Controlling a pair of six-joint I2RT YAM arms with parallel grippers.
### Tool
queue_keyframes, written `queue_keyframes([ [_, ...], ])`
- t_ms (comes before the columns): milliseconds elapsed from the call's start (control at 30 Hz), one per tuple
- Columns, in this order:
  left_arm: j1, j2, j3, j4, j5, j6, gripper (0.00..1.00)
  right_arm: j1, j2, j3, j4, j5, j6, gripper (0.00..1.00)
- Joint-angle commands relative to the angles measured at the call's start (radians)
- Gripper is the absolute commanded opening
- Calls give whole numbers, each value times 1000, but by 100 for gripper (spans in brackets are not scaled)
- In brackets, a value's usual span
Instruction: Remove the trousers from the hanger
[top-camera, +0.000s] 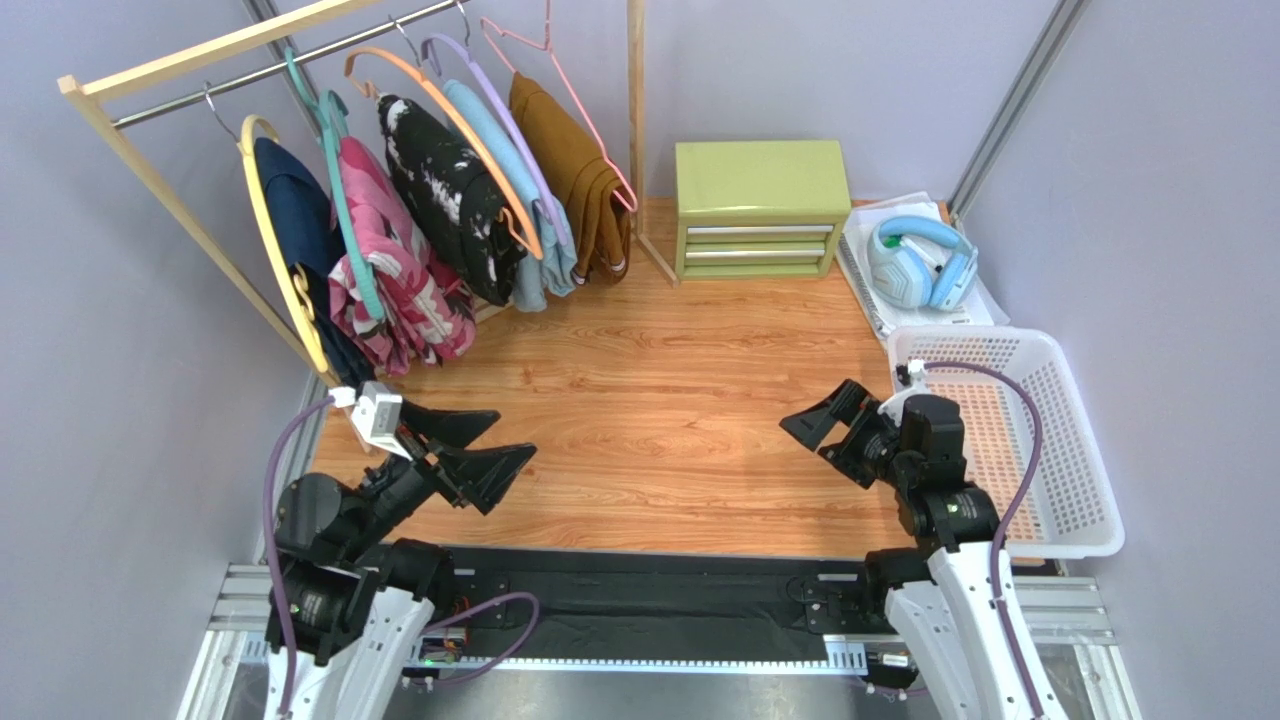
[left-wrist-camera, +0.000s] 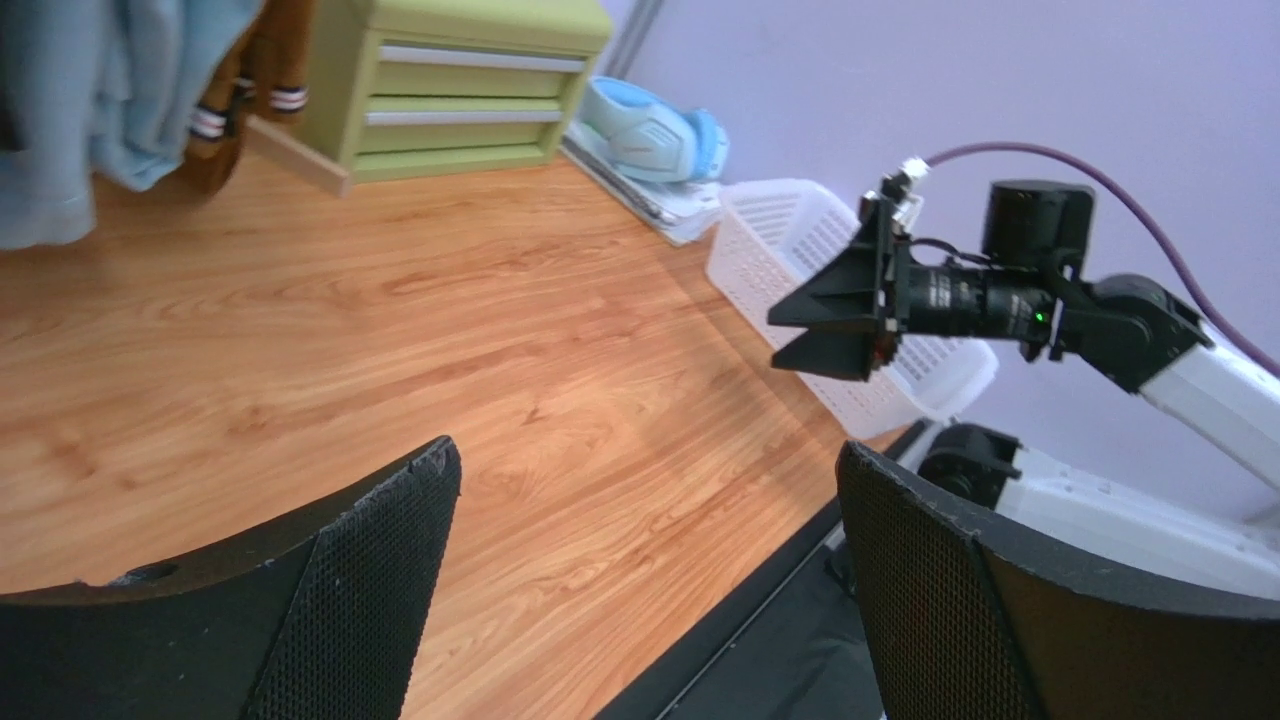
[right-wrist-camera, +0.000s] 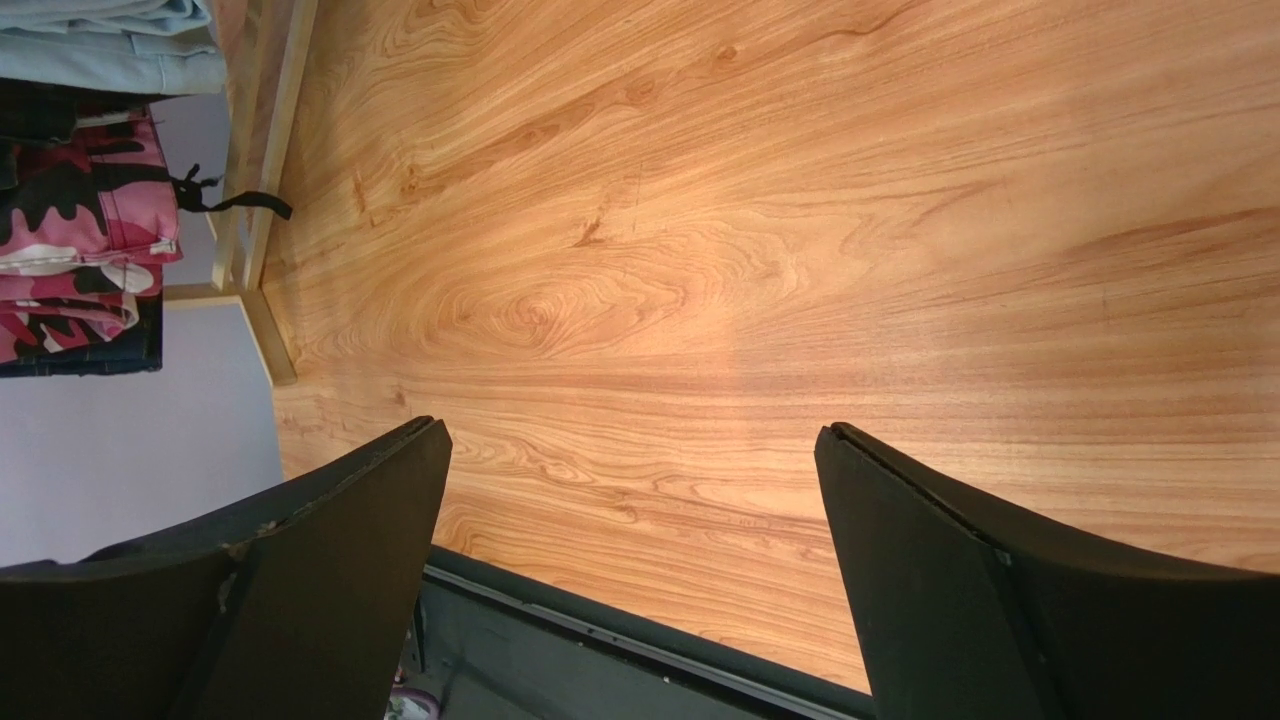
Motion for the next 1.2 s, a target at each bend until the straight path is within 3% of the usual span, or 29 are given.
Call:
queue_keyframes([
  [0,7,76,150,-248,-258,-1,100,14,36,88,22,9,-45,100],
  [67,7,124,249,-383,-387,-49,100,16,60,111,48,-6,-44,100],
  [167,7,267,398,-541,-472,-44,99,22,119,168,56,-5,-39,100],
  [333,7,423,654,-748,-444,31,99,56,307,338,-1,14,-82,100],
  [467,7,443,742,-771,-544,-44,99,122,482,493,-117,20,-147,100],
  [633,7,429,884,-762,-705,-76,100,327,597,636,-183,125,-187,100],
  [800,7,643,1123,-869,-856,12,99,473,663,732,-254,133,-199,100],
  [933,7,823,1361,-937,-1007,34,98,505,673,766,-297,124,-213,100],
  [1167,13,1033,1552,-899,-1169,106,94,505,628,772,-340,103,-225,100],
])
